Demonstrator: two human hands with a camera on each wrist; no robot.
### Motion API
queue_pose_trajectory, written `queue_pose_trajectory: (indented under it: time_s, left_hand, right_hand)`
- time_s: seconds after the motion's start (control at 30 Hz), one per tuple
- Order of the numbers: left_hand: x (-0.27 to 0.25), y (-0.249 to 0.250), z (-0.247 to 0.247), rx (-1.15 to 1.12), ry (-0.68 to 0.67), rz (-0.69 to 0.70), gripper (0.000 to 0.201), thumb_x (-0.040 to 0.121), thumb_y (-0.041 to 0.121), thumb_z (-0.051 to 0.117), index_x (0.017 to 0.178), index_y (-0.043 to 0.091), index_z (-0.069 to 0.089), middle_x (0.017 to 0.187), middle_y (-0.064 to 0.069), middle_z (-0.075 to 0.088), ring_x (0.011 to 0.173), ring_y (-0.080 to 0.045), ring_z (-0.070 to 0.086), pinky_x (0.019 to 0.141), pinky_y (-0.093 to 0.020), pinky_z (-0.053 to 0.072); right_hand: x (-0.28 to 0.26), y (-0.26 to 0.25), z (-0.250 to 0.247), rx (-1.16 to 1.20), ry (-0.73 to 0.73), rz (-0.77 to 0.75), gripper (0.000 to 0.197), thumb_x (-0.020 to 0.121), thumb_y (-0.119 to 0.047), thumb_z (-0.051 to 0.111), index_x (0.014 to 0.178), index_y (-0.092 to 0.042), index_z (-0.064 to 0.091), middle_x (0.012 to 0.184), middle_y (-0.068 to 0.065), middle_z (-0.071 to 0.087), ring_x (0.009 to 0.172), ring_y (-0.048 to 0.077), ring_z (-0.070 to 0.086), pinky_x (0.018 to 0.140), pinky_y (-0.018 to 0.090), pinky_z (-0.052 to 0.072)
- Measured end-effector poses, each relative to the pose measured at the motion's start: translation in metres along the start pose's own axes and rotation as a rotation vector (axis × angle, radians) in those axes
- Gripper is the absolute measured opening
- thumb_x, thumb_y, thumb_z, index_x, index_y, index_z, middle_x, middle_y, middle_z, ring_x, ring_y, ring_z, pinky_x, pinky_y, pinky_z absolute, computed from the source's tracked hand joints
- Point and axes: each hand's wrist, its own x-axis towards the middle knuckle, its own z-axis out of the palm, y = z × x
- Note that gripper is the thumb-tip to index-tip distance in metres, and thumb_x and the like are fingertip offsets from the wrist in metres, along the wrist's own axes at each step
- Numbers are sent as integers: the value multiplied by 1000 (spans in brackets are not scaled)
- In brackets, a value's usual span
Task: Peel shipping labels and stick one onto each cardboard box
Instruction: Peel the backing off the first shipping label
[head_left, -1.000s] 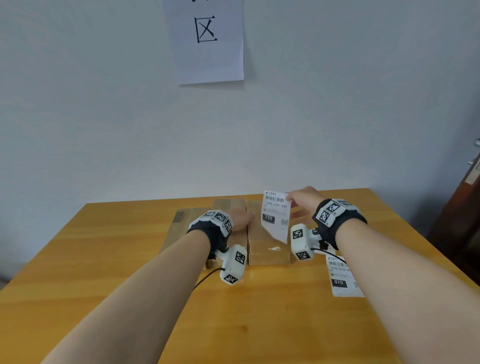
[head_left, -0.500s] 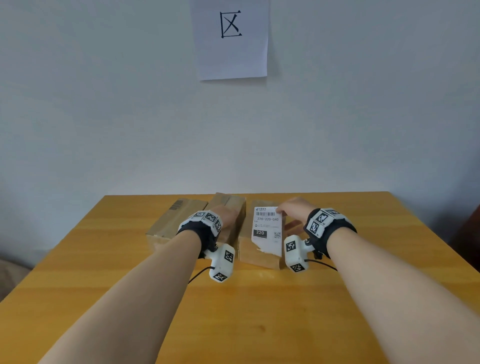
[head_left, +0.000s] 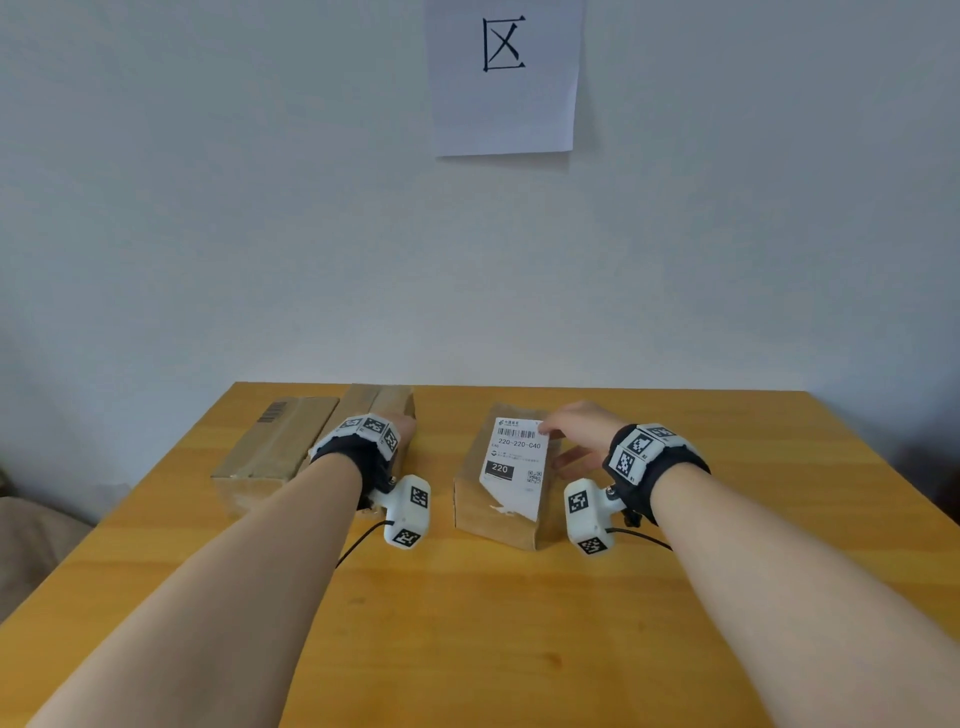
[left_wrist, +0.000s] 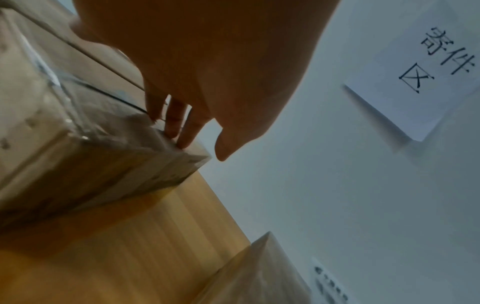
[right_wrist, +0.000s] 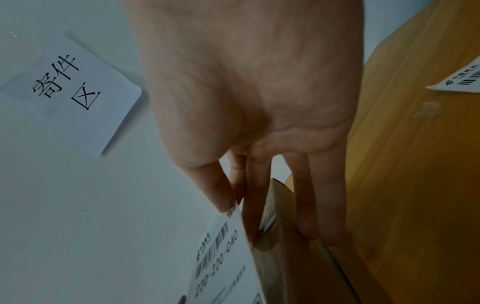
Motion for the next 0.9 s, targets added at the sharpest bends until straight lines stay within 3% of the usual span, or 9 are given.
queue_pose_trajectory:
  time_s: [0.1,0.17,0.33,0.5,0.57,0.63,0.73,0.83,0.9]
  left_hand:
    - [-3,7,-5,-171,39,51,46,110,23,48,149,-2,52,149,-22,57,136,-37,55,106,-40,46]
    - [-16,16,-3,-286,28,103,46,110,33,51,143,3,58,143,-16,64,134,-34,58,113,-42,45]
    - [-52,34,10,-433,-328,82,53,109,52,45,144,14,54,131,-9,72,124,-35,68,110,-52,51]
    - [-58,35,15,-377,-392,36,61,110,53,44,150,7,47,130,-19,73,126,-39,67,113,-56,49]
    - [-64,36,16,-334,-408,25,60,109,51,46,151,8,47,137,-21,68,126,-39,66,111,-52,51]
    - [-71,38,13,-275,-396,53,55,111,45,47,152,9,47,142,-17,65,113,-32,71,93,-43,58]
    - [-76,40,6,-200,-293,145,49,109,44,51,148,14,52,141,-8,64,106,-27,71,73,-36,56]
    - [-71,42,0,-285,-231,230,46,103,49,62,137,19,60,125,3,69,107,-21,71,85,-40,62]
    - [-71,45,-6,-328,-254,262,40,100,49,68,127,20,69,117,6,75,103,-18,72,90,-39,60]
  right_hand:
    - [0,-2,2,0,0,0,18,102,-19,62,110,-4,66,109,11,74,99,40,76,93,55,61]
    - [2,-3,2,7,2,10,16,103,-18,62,110,-4,65,107,11,75,100,42,76,93,55,61]
    - [0,-2,4,69,-1,42,11,102,-15,63,103,-5,63,109,15,76,94,44,77,89,56,62]
    - [-9,1,3,43,-37,87,23,101,-18,64,117,-1,62,112,12,77,90,42,78,86,56,63]
    - [-17,3,1,-40,-81,105,27,101,-25,63,120,-7,66,107,3,81,87,34,80,80,47,62]
    - [-24,7,-1,-78,-126,116,27,101,-29,62,120,-10,67,101,-1,82,88,30,80,78,38,56]
    - [-28,11,-3,21,-112,75,24,100,-27,65,115,-8,68,97,4,82,86,32,79,90,48,59]
    - [-36,1,-11,162,-17,-11,18,101,-22,66,110,-7,68,93,7,80,70,27,74,59,32,56]
    - [-40,-10,-18,208,13,-74,17,101,-23,65,110,-9,70,95,7,78,75,28,73,61,32,53]
